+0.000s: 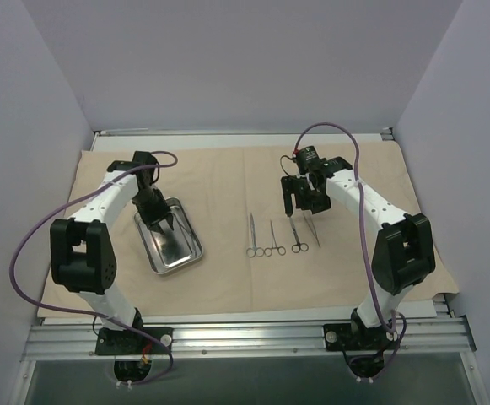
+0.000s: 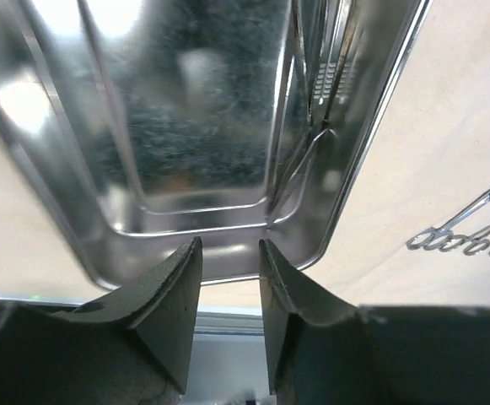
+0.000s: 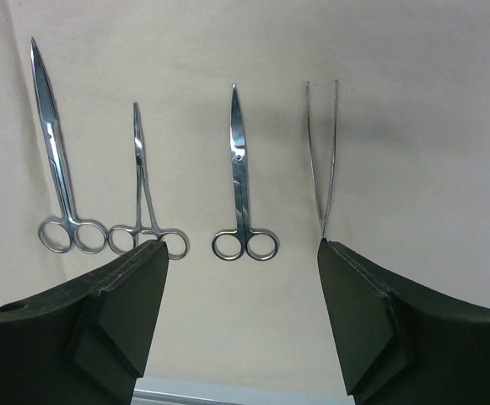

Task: Open and lay out the surgical kit
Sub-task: Adjust the container in the surgical kit, then pick up the medical item from the container.

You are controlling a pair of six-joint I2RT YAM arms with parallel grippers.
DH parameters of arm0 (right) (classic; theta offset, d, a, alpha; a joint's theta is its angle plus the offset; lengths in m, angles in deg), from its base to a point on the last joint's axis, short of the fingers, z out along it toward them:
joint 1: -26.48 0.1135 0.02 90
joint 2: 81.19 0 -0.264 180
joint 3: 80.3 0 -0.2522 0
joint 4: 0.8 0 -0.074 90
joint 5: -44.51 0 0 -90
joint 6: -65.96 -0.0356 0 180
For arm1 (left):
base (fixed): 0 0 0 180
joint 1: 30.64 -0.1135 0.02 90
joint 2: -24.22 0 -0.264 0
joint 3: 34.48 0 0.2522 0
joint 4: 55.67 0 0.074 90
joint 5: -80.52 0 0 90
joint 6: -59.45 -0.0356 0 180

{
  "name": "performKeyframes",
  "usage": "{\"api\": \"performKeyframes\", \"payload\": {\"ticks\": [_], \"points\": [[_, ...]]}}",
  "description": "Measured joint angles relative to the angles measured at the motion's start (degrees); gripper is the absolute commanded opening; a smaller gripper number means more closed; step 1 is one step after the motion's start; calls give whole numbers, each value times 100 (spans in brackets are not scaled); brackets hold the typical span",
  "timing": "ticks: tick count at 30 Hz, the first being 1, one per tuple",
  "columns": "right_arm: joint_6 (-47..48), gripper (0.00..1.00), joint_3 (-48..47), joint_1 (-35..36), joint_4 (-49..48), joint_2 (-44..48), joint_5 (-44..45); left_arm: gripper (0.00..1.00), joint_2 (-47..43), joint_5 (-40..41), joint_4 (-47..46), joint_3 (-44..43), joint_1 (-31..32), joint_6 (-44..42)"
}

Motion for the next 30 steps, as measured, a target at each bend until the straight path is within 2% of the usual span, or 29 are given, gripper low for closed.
{"api": "performKeyframes", "payload": {"ticks": [2,5,11,18,23,28,30], "points": [[-20,73,-17,0,63,0,15,48,92,-258,-345,280,63,114],[-59,73,-52,0,151,15,57,50,352,-422,-748,544,271,236],[-101,73,-48,33,302,304,116,49,702,-520,-1515,752,638,385],[-195,73,107,33,323,726,120,48,872,-431,-1784,752,693,435],[-260,73,144,33,348,763,120,43,992,-413,-1792,752,754,444],[-269,73,144,35,350,763,120,29,1108,-533,-1823,750,800,540],[-278,73,144,37,352,763,122,20,1154,-616,-1814,748,809,568]]}}
